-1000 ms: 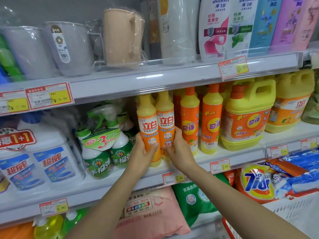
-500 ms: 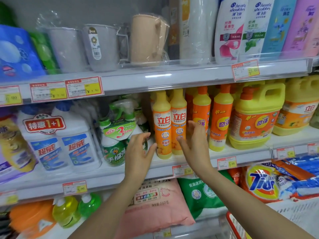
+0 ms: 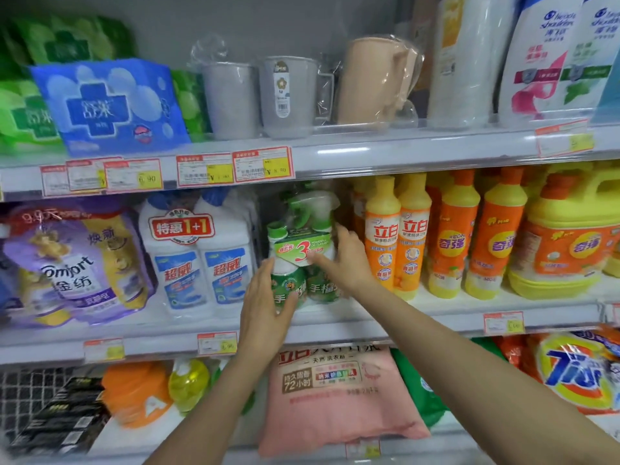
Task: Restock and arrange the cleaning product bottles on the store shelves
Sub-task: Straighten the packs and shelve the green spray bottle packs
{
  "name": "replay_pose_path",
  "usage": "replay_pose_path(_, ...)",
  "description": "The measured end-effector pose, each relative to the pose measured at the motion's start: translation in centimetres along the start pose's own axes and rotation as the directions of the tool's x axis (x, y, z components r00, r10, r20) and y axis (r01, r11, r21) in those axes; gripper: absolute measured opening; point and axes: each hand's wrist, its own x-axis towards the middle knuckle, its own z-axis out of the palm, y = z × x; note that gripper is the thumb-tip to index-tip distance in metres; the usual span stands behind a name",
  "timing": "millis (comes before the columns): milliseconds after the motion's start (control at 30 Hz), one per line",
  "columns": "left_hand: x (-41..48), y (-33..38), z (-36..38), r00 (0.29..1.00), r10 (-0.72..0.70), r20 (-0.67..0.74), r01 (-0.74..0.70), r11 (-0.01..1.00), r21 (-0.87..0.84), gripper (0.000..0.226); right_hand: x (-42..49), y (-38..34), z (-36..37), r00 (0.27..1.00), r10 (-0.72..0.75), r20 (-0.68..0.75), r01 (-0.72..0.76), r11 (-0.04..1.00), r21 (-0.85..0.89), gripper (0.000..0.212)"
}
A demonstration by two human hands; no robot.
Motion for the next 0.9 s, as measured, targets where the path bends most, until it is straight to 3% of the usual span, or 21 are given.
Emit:
replay_pose_path(100, 0.2, -0.5, -0.4, 1.0, -0.019, 0.001, 0.019, 0.999, -0.033, 0.07, -0.2, -0.1, 0.1, 0.999, -0.005, -0.049, 0.005, 1.0, -0.007, 0.065)
replay_pose_path(300, -0.2, -1.5, -1.1, 0.996, -0.041, -0.074, 0.03, 0.989, -0.142, 0.055, -2.6, -1.1, 0.5, 0.985, -0.077, -0.157, 0.114, 0.962, 0.246, 0.047)
replay_pose_path(567, 0.1, 0.3, -3.6, 0.985, 0.142, -0.096, -0.164, 0.945, -0.284, 0.067, -5.6, -4.0, -2.9, 0.914, -0.079, -0.399, 0.27, 0.851, 0.45, 0.039)
replay_pose_path(667, -0.1, 1.9, -4.0, 0.996, 0.08, -0.04, -0.089, 0.907, -0.412, 0.077, -6.7, -4.1, -5.1, 0.915, -0.057, -0.399, 0.267, 0.826, 0.497, 0.037)
replay_pose_path(767, -1.1, 3.6, -3.3, 0.994, 0.007, 0.113, 0.057, 0.83, -0.555, 0.064, -7.9, -3.2, -6.5, 0.93, -0.01, -0.368, 0.208, 0.838, 0.504, 0.036)
replay_pose_path(900, -3.8, 5.2, -1.6, 0.982, -0.104, 0.156, 0.18, 0.75, -0.636, 0.05, -9.5, -1.8, -8.9, 0.978, 0.085, -0.19, 0.001, 0.91, 0.415, 0.049)
